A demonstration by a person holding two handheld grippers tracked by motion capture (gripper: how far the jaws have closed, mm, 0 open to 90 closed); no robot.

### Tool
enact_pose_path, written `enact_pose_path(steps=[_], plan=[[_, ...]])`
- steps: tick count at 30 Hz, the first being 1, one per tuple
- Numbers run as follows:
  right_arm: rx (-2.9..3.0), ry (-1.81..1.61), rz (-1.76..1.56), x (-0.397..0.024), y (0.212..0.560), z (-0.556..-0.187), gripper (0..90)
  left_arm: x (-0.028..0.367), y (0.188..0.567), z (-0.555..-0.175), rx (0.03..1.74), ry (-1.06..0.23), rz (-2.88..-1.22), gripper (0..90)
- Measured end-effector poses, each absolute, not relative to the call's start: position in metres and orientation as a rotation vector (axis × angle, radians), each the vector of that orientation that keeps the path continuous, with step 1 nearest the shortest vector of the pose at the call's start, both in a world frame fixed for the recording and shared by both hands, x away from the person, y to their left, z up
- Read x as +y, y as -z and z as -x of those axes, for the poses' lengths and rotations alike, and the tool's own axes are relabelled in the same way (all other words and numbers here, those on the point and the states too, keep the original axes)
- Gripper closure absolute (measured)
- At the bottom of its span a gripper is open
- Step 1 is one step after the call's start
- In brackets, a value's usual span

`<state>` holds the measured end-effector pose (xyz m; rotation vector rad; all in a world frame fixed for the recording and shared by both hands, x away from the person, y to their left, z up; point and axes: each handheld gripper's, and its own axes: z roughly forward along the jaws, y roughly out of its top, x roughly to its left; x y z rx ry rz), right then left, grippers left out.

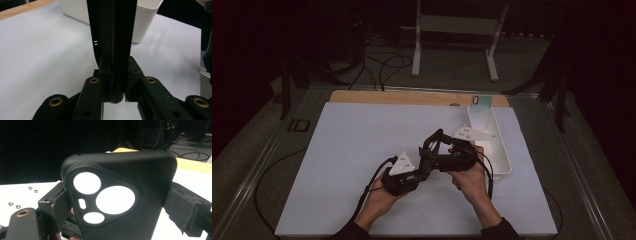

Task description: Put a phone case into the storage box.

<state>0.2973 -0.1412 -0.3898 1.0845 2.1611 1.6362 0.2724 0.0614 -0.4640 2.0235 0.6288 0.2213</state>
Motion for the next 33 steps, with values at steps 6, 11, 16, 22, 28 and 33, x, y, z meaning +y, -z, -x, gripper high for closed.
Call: enact_pose_path(steps=[6,11,16,22,28,33], plan=[[2.163,-1.641,-1.081,-0.142,0.392,-0.298,14.3,0.062,0.465,-0.272,0.621,-0.226,-2.029,73.9],[2.155,-1.627,-1.089,-0.144,0.392,-0.299,14.4,0.065,0.465,-0.271,0.626,-0.239,-2.024,61.3],[2.153,-1.619,-1.095,-0.146,0.393,-0.301,14.4,0.068,0.465,-0.271,0.662,-0.285,-2.012,42.6],[2.155,-1.604,-1.100,-0.146,0.395,-0.303,14.3,0.077,0.464,-0.272,0.722,-0.344,-1.982,29.7],[2.158,-1.588,-1.101,-0.147,0.396,-0.305,14.3,0.087,0.464,-0.271,0.771,-0.379,-1.965,20.0],[2.154,-1.572,-1.104,-0.148,0.397,-0.308,14.3,0.095,0.465,-0.270,0.799,-0.400,-1.961,15.2]])
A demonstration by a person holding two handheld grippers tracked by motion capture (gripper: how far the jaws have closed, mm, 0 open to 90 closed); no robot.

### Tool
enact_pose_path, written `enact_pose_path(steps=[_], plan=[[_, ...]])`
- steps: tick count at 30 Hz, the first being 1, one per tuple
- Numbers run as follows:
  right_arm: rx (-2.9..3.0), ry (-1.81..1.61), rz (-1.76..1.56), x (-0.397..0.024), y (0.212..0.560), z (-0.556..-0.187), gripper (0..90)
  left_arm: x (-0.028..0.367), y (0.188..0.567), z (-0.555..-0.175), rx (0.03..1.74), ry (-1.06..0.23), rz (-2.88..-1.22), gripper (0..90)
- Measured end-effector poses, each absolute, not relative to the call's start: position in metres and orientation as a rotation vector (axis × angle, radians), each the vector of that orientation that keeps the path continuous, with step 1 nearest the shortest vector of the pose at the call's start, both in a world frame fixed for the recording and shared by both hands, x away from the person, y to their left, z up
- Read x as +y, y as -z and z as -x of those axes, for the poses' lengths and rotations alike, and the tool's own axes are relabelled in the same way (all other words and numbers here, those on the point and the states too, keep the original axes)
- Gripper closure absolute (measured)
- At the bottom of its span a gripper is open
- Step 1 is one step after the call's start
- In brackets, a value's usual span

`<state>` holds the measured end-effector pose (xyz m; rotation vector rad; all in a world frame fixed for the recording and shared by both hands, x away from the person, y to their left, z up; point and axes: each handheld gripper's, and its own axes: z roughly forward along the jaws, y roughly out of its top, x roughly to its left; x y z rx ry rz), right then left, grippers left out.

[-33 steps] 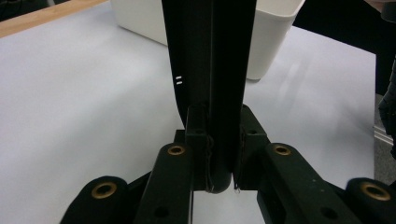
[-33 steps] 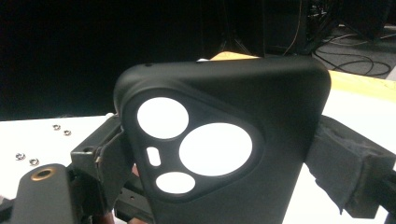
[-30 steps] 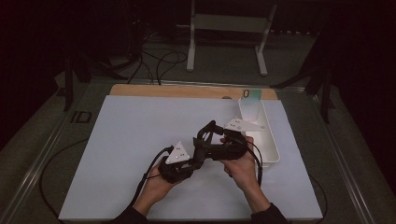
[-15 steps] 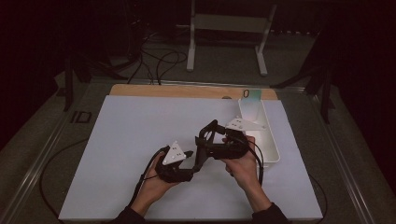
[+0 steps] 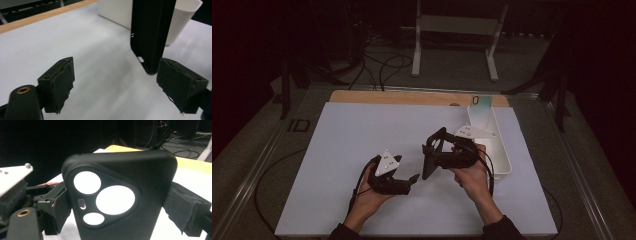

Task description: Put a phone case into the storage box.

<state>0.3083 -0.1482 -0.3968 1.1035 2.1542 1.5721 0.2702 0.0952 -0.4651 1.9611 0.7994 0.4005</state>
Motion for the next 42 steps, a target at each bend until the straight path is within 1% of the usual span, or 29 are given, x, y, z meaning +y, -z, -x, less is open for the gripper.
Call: enact_pose_path(steps=[4,12,20,29,34,42], plan=[[2.145,-1.566,-1.112,-0.150,0.396,-0.312,14.4,0.108,0.464,-0.269,0.827,-0.432,-1.934,15.2],[2.121,-1.544,-1.111,-0.157,0.391,-0.319,14.3,0.128,0.467,-0.268,0.882,-0.481,-1.918,10.0],[2.105,-1.522,-1.121,-0.163,0.389,-0.329,14.3,0.154,0.470,-0.266,0.962,-0.527,-1.901,0.2],[2.099,-1.512,-1.138,-0.167,0.390,-0.335,14.2,0.183,0.476,-0.259,1.026,-0.605,-1.877,0.0],[2.092,-1.508,-1.138,-0.170,0.389,-0.340,14.2,0.192,0.482,-0.254,1.038,-0.626,-1.903,0.0],[2.069,-1.500,-1.148,-0.175,0.386,-0.346,14.2,0.203,0.486,-0.248,1.055,-0.634,-1.900,0.0]])
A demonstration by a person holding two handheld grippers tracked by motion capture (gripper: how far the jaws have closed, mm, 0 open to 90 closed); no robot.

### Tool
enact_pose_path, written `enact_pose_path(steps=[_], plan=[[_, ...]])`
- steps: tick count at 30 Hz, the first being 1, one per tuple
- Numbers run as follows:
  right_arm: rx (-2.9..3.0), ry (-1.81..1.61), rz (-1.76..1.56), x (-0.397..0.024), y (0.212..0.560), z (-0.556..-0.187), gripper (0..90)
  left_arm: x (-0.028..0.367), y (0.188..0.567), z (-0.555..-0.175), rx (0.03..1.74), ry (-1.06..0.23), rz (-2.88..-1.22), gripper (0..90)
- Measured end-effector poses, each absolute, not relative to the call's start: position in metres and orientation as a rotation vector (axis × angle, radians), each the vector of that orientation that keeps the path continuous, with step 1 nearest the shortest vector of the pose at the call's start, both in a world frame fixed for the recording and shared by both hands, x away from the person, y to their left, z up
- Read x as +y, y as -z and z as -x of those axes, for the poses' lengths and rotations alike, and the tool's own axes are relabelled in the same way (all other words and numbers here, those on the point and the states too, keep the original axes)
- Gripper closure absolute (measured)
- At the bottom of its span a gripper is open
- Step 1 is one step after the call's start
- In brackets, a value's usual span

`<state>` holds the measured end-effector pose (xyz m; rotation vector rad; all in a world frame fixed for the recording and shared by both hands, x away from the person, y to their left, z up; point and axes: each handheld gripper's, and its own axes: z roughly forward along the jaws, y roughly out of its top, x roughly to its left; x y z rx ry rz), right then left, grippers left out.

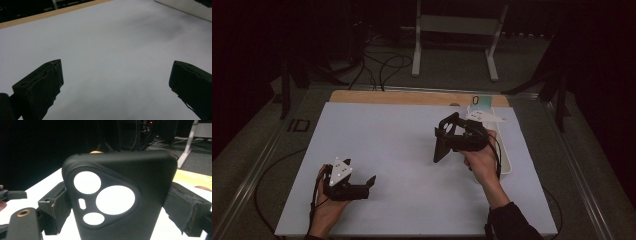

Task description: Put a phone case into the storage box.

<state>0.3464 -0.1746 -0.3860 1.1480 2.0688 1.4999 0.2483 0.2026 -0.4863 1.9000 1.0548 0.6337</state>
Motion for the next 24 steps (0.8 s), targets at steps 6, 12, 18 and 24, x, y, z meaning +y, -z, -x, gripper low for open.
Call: enact_pose_path(steps=[6,12,18,24], plan=[[2.038,-1.479,-1.165,-0.178,0.380,-0.354,14.2,0.212,0.487,-0.244,1.068,-0.652,-1.899,0.0],[2.019,-1.468,-1.168,-0.181,0.373,-0.362,14.2,0.217,0.487,-0.242,1.076,-0.661,-1.881,0.0],[2.003,-1.457,-1.188,-0.183,0.369,-0.372,14.2,0.219,0.486,-0.241,1.085,-0.672,-1.879,0.0],[1.989,-1.451,-1.195,-0.185,0.366,-0.379,14.2,0.220,0.486,-0.241,1.093,-0.677,-1.868,0.0]])
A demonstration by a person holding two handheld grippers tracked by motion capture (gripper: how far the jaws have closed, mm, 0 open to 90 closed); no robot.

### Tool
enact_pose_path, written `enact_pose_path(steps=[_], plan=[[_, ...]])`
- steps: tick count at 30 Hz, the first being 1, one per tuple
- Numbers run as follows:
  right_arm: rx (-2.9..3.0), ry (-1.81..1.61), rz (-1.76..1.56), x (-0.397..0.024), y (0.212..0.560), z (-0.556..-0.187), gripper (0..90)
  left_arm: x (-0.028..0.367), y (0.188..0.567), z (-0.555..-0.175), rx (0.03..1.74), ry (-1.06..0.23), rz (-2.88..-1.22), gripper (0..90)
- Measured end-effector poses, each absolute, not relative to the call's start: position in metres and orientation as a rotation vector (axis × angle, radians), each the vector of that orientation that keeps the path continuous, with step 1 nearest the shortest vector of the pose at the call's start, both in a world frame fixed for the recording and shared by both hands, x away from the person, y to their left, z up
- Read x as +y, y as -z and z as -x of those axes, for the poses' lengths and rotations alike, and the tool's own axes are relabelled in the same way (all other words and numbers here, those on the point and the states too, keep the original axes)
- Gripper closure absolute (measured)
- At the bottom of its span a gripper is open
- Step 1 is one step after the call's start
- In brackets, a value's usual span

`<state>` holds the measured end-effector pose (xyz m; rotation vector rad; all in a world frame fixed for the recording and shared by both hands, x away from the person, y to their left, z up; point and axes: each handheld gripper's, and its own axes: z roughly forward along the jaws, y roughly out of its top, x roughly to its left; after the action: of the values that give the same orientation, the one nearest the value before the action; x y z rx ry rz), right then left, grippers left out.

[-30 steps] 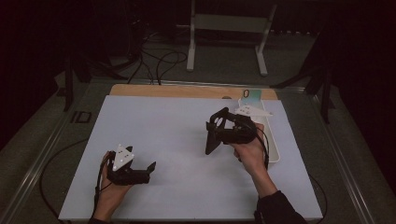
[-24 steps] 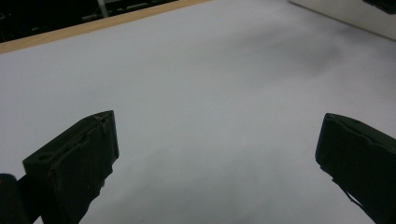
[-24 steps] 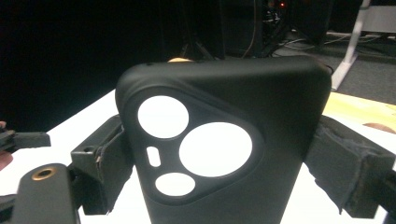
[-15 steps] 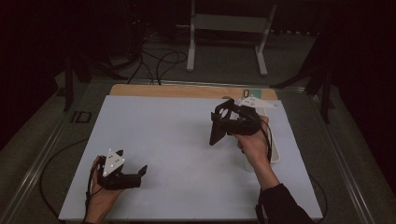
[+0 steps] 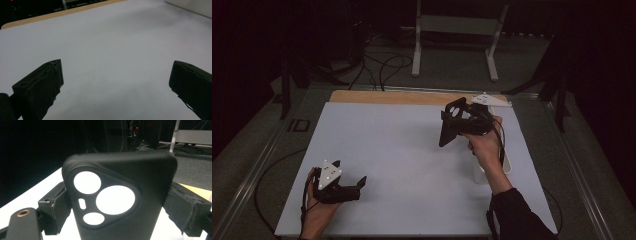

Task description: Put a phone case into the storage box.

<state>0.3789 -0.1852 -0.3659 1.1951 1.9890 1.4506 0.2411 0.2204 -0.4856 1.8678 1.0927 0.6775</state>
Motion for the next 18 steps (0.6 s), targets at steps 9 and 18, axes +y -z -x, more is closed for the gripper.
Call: enact_pose_path(steps=[9,18], plan=[[1.962,-1.430,-1.214,-0.190,0.361,-0.392,14.1,0.220,0.487,-0.242,1.097,-0.678,-1.868,0.0],[1.920,-1.430,-1.248,-0.197,0.357,-0.403,14.1,0.220,0.486,-0.241,1.099,-0.680,-1.867,0.0]])
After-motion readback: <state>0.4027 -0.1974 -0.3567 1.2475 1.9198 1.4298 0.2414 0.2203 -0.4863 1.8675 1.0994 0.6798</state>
